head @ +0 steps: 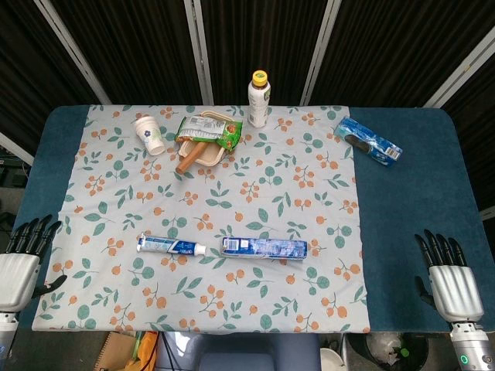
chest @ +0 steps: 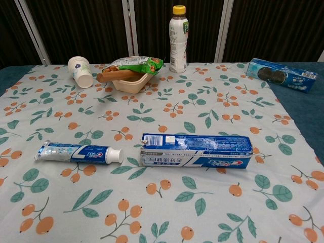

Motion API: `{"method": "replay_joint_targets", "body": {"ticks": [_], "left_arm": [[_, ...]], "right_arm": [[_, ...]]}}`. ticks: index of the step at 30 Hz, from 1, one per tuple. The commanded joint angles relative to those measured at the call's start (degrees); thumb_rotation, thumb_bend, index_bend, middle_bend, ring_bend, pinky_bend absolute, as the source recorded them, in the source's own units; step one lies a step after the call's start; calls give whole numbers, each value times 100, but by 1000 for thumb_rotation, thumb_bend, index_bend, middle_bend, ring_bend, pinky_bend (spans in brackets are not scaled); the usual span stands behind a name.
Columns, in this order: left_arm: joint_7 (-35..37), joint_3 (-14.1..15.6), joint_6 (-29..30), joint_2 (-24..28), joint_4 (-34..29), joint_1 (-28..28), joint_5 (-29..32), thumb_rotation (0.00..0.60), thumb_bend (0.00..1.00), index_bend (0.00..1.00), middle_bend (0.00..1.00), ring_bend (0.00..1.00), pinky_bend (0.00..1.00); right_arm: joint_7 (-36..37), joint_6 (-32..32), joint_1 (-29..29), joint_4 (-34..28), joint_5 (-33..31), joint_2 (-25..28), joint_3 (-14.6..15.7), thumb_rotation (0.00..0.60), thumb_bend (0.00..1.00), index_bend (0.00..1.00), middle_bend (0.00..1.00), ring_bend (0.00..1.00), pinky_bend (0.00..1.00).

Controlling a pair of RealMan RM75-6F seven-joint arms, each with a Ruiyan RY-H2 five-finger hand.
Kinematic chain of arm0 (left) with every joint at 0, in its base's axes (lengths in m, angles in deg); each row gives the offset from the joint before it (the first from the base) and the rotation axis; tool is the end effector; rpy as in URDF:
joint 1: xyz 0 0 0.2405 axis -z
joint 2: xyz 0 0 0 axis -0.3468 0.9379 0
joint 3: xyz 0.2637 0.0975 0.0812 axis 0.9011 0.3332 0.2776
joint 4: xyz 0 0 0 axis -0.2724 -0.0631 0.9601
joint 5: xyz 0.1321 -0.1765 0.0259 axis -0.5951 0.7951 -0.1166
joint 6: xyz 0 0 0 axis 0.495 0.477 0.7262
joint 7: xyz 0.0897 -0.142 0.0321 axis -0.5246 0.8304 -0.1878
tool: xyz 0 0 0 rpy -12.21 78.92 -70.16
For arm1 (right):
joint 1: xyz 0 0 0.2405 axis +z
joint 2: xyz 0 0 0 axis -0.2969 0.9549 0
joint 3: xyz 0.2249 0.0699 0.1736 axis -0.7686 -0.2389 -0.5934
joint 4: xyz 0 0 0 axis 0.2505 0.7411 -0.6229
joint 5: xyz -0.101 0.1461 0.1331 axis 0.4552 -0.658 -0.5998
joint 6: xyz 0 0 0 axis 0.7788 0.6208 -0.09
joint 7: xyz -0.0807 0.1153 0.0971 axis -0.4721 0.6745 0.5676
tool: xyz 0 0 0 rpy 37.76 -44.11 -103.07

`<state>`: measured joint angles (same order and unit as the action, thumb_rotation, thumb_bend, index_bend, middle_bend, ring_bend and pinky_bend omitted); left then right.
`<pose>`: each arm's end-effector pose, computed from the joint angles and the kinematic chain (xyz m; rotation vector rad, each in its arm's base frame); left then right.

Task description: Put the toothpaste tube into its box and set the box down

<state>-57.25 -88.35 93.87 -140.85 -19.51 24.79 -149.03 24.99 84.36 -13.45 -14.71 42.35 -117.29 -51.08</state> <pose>-0.3337 0.1991 0.1417 -1.4820 -0.7987 -0.8893 -0.3458 -0.1942 0.1452 1.5158 -0.8231 0.7018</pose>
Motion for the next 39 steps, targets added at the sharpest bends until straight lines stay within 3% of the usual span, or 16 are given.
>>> {"method": "replay_joint_targets", "body": {"ticks": [1,15,23,30,39], "left_arm": [[-2,1,1,-1,1,0,-4,600,27,12,0,0,66],[31,2,-9,10,8,-5,20,600,27,13,0,0,66],[42,7,-19,17,0,0,14,600,27,12,0,0,66],[18,17,-53,16,-18,13,12,600,27,13,0,0,67],[133,21,-178,95,-80,37,117,600,27,12,0,0,67]], "right_arm": [[6,3,-5,1,4,1,6,600,435,0,0,0,62],[123,-151,108,-153,165,-14,54,600,435,0,0,0,63],[99,-985,682,-856,152,-58,-59,600,435,0,0,0,63],[-929,-1984,1508,-1413,-643,-836,-531,600,434,0,0,0,63],[-2183,-2565,2398,-1283,-2173,-2091,-984,600,435,0,0,0,63]]}}
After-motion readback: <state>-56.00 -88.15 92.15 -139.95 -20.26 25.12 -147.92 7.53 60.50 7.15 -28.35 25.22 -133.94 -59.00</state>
